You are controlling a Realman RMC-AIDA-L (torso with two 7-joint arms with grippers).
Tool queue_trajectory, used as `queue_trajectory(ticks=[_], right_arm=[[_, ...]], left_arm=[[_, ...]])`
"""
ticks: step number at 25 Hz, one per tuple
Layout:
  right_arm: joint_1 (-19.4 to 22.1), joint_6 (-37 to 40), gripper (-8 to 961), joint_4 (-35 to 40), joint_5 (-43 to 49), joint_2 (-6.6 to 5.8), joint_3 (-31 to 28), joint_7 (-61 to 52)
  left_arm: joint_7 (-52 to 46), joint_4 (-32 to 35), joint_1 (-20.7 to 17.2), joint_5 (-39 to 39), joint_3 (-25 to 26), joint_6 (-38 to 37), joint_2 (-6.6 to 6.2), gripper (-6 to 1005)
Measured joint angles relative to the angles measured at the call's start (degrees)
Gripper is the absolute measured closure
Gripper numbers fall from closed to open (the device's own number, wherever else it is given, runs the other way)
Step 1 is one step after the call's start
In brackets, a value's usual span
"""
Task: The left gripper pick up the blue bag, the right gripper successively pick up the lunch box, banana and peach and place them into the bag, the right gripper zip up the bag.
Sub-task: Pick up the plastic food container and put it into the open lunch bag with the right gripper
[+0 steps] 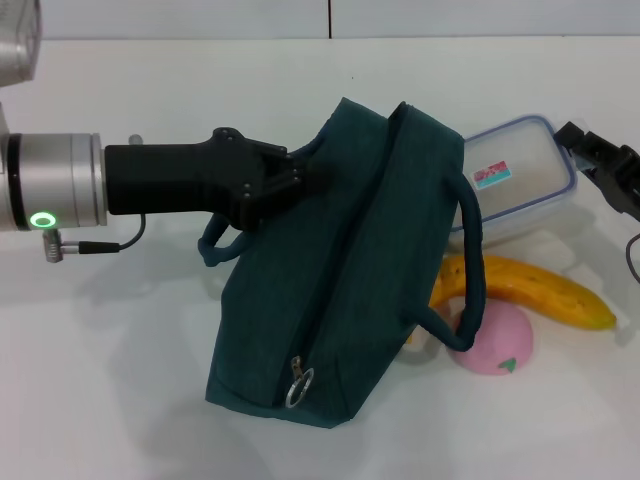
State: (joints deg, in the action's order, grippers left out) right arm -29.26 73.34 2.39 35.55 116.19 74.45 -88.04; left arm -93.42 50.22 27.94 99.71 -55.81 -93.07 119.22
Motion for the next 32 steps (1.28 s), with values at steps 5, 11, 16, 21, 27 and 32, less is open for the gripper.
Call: queue_trajectory(ticks=[5, 11, 16, 21, 27, 32], right_arm=[[0.21, 3.36, 760, 0.0, -0.73, 0.0, 0.0, 2.38], [0.52, 6.25, 785, 0.18, -0.76, 0.0, 0.15, 4.44], [1.55, 6.49, 847, 2.6, -0.04, -0.24, 0.55, 4.73], [1.66, 6.23, 859, 2.88, 0.02, -0.74, 0.6, 5.11], [2.51, 8.31, 859, 5.05, 0.31, -1.09, 0.62, 5.97], [4.5, 10.61, 859, 10.62, 0.67, -1.62, 0.33, 6.04]], left_arm=[[0.0, 0.12, -0.06, 0.0, 0.0, 0.0, -0.05, 956], [0.0, 0.27, -0.23, -0.21, 0.0, -0.64, -0.09, 956], [0.0, 0.51, -0.36, -0.24, 0.02, -1.43, -0.14, 956], [0.0, 0.51, -0.55, -0.27, 0.09, -1.58, -0.22, 956], [0.0, 0.51, -0.69, -0.38, 0.15, -1.59, -0.22, 956], [-0.34, 0.49, -0.79, -1.18, 3.19, -2.17, -0.22, 956]])
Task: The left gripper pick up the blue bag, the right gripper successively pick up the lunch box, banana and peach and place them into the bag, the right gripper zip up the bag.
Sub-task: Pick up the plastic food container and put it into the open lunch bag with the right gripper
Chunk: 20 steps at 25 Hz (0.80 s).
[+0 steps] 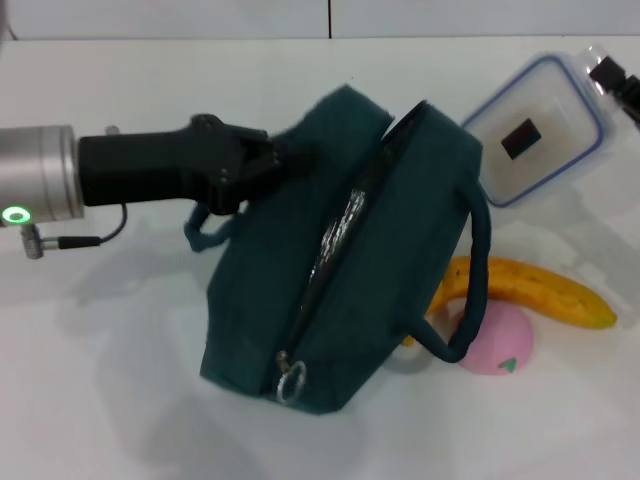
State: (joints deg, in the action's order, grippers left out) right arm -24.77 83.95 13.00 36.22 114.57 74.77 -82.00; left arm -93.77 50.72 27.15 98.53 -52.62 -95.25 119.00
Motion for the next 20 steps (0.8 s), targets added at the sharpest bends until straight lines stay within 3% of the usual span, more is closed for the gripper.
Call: queue_trajectory(ticks=[8, 14, 20], right_arm=[[-1.15, 4.99, 859, 4.42, 0.0, -1.54, -0.12, -0.04], [-5.03, 8.6, 859, 11.13, 0.01, -1.43, -0.15, -0.38], [-9.24, 9.28, 858, 12.05, 1.18, -0.69, 0.27, -0.6]], left_arm=[[-0.81, -0.01, 0.08, -0.74, 1.62, -2.04, -0.35, 957], [-0.85, -0.08, 0.48, -0.44, 1.65, -1.54, 0.0, 957], [-0.88, -0.37, 0.7, -0.28, 1.62, -0.12, 0.15, 957]])
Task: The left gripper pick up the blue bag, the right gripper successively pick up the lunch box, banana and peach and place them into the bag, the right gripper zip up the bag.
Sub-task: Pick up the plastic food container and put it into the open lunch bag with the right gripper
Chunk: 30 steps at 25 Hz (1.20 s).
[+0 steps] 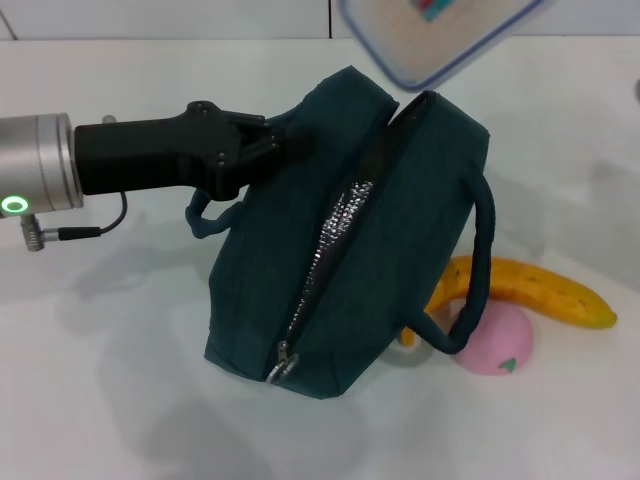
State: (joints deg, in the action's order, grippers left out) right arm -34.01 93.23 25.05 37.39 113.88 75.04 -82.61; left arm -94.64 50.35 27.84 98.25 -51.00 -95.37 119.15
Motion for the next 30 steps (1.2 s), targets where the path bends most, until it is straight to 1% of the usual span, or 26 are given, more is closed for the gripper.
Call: queue_trajectory(ticks=[4, 6, 9, 14, 18, 22, 26, 30], right_arm=[[-1.31, 0.28, 858, 0.13, 2.88, 1.12, 0.18, -0.47], [-1.19, 0.34, 858, 0.1, 3.86, 1.33, 0.57, -0.51], [-0.24, 0.86, 858, -0.27, 4.67, 1.41, 1.59, -0.53], [2.71, 2.37, 858, -0.01, 6.76, 1.42, 2.2, -0.53], [4.02, 2.4, 858, 0.09, 9.29, 1.13, 2.27, -0.6], [3.75, 0.09, 858, 0.0, 13.8, 0.91, 2.29, -1.24], [2.6, -3.04, 858, 0.62, 19.05, 1.28, 2.24, -3.52], [2.04, -3.95, 859, 1.02, 20.81, 1.35, 2.57, -3.54]], left_arm=[[-0.01, -0.07, 0.03, 0.1, -0.02, 1.05, 0.05, 957], [-0.01, -0.12, 0.03, 0.14, -0.09, 1.78, 0.1, 957], [0.08, -0.24, -0.09, 0.18, -0.06, 3.03, 0.13, 957], [0.32, -0.6, -0.24, 0.18, -0.12, 4.32, 0.12, 957], [0.37, -0.73, -0.25, 0.19, 0.03, 4.32, 0.11, 957], [0.48, -0.81, -0.13, 0.24, -0.14, 4.34, 0.11, 957], [0.5, -0.81, -0.01, 0.26, -0.24, 4.41, 0.11, 958], [0.51, -0.81, -0.04, 0.28, -0.27, 4.42, 0.11, 958]])
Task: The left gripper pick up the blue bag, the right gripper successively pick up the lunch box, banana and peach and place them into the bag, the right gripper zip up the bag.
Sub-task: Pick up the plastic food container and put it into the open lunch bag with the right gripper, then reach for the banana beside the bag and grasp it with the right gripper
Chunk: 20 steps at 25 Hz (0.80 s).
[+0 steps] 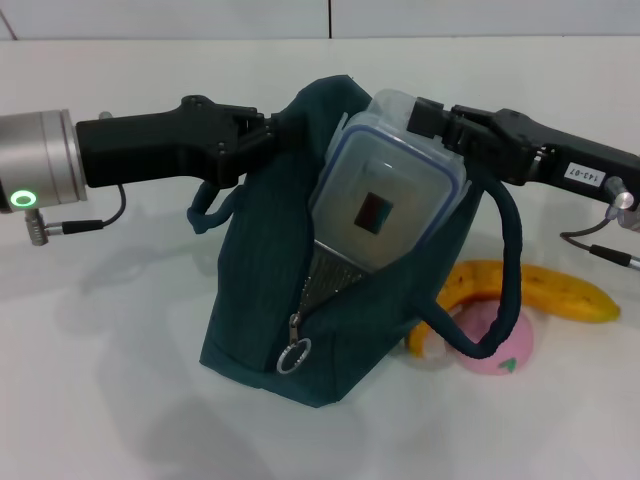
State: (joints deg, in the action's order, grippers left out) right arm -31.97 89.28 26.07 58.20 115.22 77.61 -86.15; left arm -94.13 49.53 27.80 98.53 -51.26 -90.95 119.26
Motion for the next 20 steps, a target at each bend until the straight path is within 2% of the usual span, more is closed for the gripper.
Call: queue_trajectory(ticks=[11, 17, 20], right_arm=[[-0.51, -0.6, 857, 0.85, 2.11, -0.16, 0.08, 0.77], [3.9, 1.98, 662, 6.72, 1.81, -0.03, -1.72, 2.84], [7.95, 4.73, 541, 11.75, 2.21, -0.8, -4.51, 3.07]], left_arm=[[0.19, -0.1, -0.37, 0.01, -0.06, -0.01, 0.15, 958], [0.84, -1.48, -0.4, -0.02, -0.02, -0.01, 0.18, 958], [1.15, -1.74, -0.61, -0.04, 0.09, -0.01, 0.16, 958]])
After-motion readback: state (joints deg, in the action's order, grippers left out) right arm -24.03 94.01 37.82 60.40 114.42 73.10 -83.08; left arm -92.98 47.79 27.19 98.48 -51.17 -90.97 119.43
